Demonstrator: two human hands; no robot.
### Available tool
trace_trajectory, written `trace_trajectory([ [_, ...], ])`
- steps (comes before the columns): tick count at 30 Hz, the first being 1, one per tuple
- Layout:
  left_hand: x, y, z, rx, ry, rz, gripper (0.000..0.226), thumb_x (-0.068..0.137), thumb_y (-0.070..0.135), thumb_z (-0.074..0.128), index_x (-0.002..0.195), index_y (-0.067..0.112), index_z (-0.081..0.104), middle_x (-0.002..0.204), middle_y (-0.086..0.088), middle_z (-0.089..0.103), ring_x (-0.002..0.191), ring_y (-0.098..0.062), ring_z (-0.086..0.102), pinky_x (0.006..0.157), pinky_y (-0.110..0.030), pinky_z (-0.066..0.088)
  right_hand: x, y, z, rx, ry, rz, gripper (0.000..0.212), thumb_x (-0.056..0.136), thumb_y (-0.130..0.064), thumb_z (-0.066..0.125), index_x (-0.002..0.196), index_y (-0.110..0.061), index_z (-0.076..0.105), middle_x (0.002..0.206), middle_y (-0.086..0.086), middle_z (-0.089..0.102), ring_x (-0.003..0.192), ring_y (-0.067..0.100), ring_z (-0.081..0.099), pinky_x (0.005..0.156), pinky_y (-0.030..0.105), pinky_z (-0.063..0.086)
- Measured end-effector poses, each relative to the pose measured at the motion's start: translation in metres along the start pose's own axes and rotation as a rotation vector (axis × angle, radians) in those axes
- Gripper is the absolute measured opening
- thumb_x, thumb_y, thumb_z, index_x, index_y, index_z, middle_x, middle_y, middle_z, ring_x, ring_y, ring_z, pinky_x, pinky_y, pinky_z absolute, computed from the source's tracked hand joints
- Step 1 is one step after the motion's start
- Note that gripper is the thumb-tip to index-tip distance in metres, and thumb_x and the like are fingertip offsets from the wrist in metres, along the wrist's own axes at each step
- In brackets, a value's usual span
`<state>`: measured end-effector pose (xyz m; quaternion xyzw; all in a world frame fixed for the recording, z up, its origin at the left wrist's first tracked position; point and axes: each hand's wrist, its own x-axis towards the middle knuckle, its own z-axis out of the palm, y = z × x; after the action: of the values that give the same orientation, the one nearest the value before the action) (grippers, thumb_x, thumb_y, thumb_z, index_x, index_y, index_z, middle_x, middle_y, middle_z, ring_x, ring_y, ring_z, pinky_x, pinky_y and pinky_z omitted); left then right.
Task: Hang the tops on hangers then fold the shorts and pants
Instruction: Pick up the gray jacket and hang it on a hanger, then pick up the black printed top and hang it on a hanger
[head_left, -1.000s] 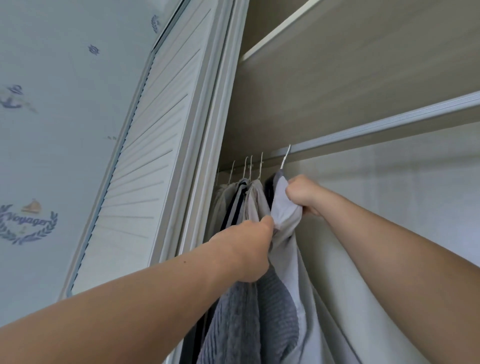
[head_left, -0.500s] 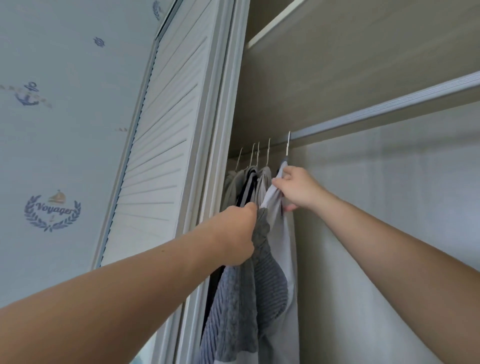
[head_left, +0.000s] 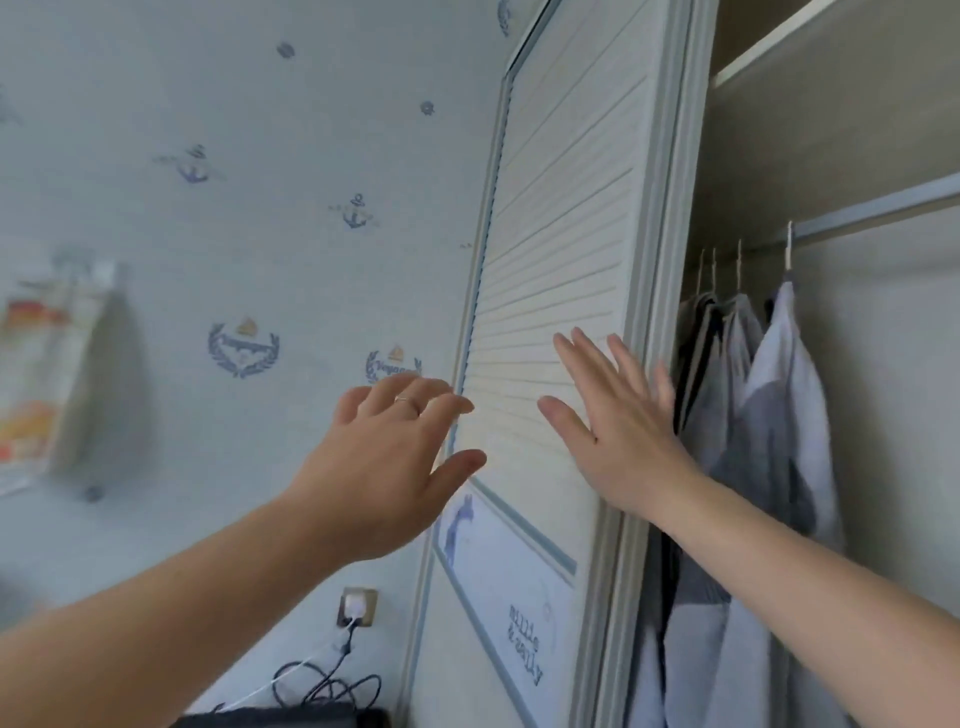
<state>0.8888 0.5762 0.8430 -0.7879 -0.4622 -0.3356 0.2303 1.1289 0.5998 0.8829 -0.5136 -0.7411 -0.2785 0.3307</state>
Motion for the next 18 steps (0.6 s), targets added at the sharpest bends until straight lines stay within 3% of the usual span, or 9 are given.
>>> trace_trajectory([
  [4,-0.099,-0.053,-0.034,0.078,-0.082,-0.165,0.079,0.086,0.074,-0.003,0.154,0.039,0.017,0.167,0.008,0.010,0.153,-0.019,-0.004,0.123,-0.045,0.003,-0.028,-0.104,0.028,0.125,-0.126,-0.106,0.074,0.087,-0.076,0.003,0.153,-0.046,-0.010,0.167,-0.017,-0.007,0.152,0.010,-0.019,0.120,0.051,-0.016],
  [9,-0.233,-0.108,-0.082,0.200,-0.159,-0.368,0.078,0.086,0.078,-0.006,0.157,0.043,-0.006,0.166,0.012,-0.014,0.148,-0.013,-0.030,0.122,-0.047,-0.014,-0.078,-0.236,0.054,0.285,-0.256,-0.264,0.079,0.083,-0.081,-0.001,0.152,-0.047,-0.017,0.166,-0.016,-0.012,0.151,0.010,-0.022,0.120,0.053,-0.016],
  [13,-0.346,-0.134,-0.127,0.287,-0.212,-0.574,0.075,0.085,0.079,-0.009,0.152,0.048,-0.016,0.163,0.015,-0.025,0.144,-0.010,-0.038,0.121,-0.049,-0.016,-0.120,-0.335,0.068,0.433,-0.368,-0.416,0.079,0.081,-0.084,-0.003,0.149,-0.050,-0.024,0.164,-0.020,-0.016,0.149,0.006,-0.025,0.120,0.051,-0.018],
  [18,-0.484,-0.136,-0.179,0.356,-0.256,-0.855,0.074,0.085,0.080,-0.004,0.151,0.051,-0.016,0.161,0.019,-0.026,0.144,-0.008,-0.037,0.121,-0.047,-0.017,-0.177,-0.458,0.081,0.556,-0.479,-0.629,0.079,0.082,-0.082,-0.003,0.150,-0.047,-0.020,0.166,-0.018,-0.012,0.152,0.010,-0.018,0.120,0.053,-0.014],
])
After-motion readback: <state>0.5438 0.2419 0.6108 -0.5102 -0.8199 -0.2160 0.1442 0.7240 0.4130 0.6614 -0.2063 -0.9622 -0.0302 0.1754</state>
